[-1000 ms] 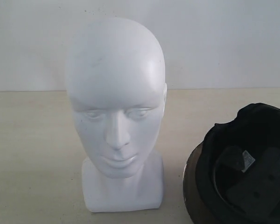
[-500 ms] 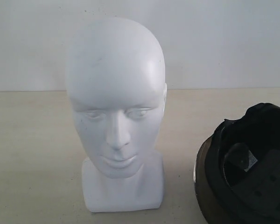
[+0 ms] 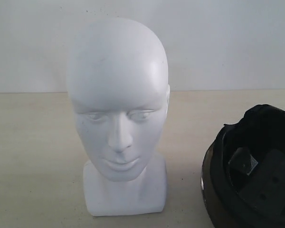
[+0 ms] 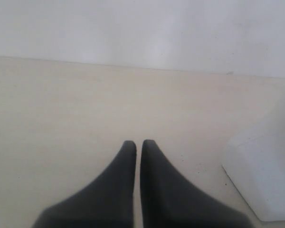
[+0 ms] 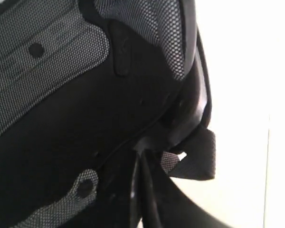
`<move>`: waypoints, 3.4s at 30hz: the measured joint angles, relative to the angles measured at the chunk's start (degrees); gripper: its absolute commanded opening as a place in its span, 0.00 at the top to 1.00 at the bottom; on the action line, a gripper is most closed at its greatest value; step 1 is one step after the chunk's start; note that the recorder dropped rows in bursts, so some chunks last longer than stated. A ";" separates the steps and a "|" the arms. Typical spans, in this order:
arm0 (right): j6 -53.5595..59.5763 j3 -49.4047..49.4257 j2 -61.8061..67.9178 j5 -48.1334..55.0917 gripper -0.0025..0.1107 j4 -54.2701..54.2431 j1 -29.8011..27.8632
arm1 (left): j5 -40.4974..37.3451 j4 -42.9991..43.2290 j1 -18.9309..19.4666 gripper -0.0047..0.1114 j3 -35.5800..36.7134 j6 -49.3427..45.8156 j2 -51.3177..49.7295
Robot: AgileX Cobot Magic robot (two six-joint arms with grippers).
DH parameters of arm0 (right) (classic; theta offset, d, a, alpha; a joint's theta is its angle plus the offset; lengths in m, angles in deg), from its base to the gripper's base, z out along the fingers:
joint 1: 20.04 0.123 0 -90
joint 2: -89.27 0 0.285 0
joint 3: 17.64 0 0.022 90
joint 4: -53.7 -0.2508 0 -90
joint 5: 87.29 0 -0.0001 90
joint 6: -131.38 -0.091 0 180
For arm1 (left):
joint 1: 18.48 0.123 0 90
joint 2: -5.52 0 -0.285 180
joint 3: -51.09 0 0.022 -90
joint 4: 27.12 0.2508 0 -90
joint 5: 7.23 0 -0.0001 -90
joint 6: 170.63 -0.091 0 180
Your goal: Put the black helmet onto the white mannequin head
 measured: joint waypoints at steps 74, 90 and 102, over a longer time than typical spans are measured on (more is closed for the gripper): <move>28.30 -6.97 4.92 -3.69 0.32 -36.82 9.19 | 0.00 0.00 0.00 0.92 0.00 0.00 0.00; 28.51 -6.97 15.49 -7.89 0.32 -36.96 9.19 | 0.00 0.00 0.00 0.92 0.00 0.00 0.00; 27.71 -6.97 19.38 -10.75 0.52 -34.55 9.19 | 0.00 0.00 0.00 0.92 0.00 0.00 0.00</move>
